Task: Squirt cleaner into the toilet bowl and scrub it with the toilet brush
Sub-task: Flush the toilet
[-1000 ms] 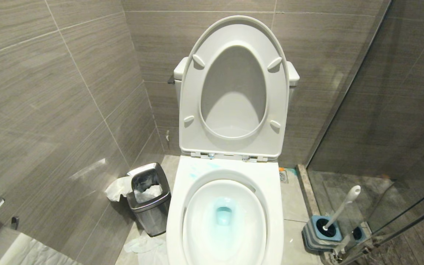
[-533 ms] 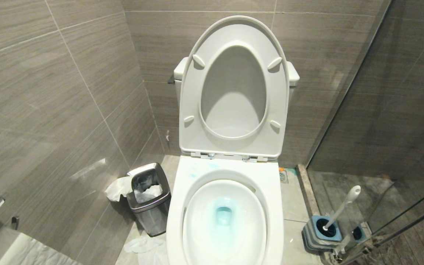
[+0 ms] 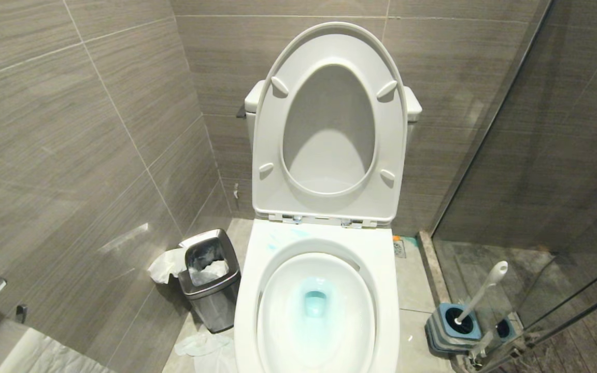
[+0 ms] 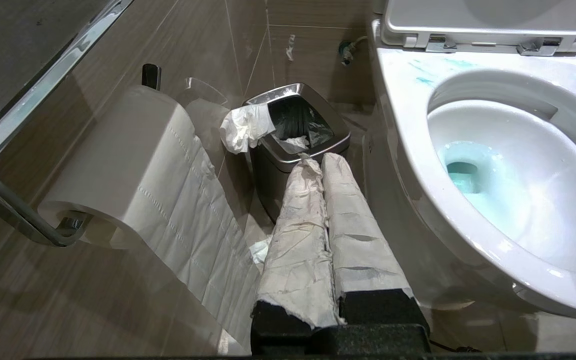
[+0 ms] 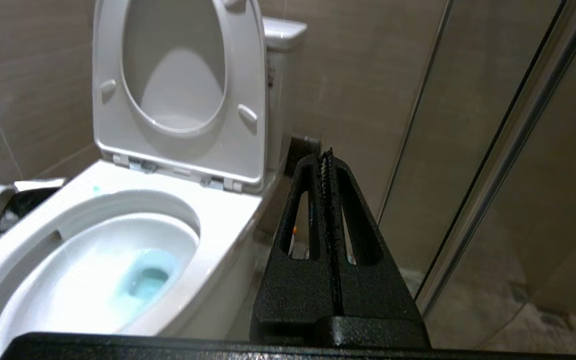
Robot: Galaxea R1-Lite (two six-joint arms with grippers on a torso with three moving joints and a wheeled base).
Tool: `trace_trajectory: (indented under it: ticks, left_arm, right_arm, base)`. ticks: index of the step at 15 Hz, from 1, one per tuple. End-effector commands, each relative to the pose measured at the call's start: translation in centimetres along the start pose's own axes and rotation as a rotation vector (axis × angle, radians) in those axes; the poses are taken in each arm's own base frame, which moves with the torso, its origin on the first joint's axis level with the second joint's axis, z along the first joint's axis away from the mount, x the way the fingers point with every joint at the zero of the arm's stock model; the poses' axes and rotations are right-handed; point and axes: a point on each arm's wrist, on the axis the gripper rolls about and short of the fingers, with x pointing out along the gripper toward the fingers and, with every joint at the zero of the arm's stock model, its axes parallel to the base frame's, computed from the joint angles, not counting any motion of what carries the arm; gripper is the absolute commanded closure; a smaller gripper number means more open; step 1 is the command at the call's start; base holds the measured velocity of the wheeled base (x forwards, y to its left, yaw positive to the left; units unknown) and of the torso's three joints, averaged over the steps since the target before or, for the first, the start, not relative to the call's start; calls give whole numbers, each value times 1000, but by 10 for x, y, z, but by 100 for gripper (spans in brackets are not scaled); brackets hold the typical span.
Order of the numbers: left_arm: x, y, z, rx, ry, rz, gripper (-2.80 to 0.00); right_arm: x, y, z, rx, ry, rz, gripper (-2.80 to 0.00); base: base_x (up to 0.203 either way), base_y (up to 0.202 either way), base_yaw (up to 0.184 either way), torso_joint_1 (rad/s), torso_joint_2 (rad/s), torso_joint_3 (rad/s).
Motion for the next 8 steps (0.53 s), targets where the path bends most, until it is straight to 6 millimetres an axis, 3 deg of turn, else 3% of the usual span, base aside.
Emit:
trace_trajectory:
  ticks: [1, 4, 8]
  left_arm:
    - [0, 0, -1, 0, 4, 0, 0]
    - [0, 0, 0, 0, 3, 0, 0]
    - [0, 0, -1, 0, 4, 0, 0]
  right_arm:
    - [3, 0, -15, 1, 44, 0, 0]
    - [7, 1, -42, 2, 67, 0, 0]
    - [5, 2, -56, 18, 190, -15, 0]
  base:
    - [0, 0, 0, 0, 0, 0]
    - [0, 0, 0, 0, 0, 0]
    - [0, 0, 0, 0, 0, 0]
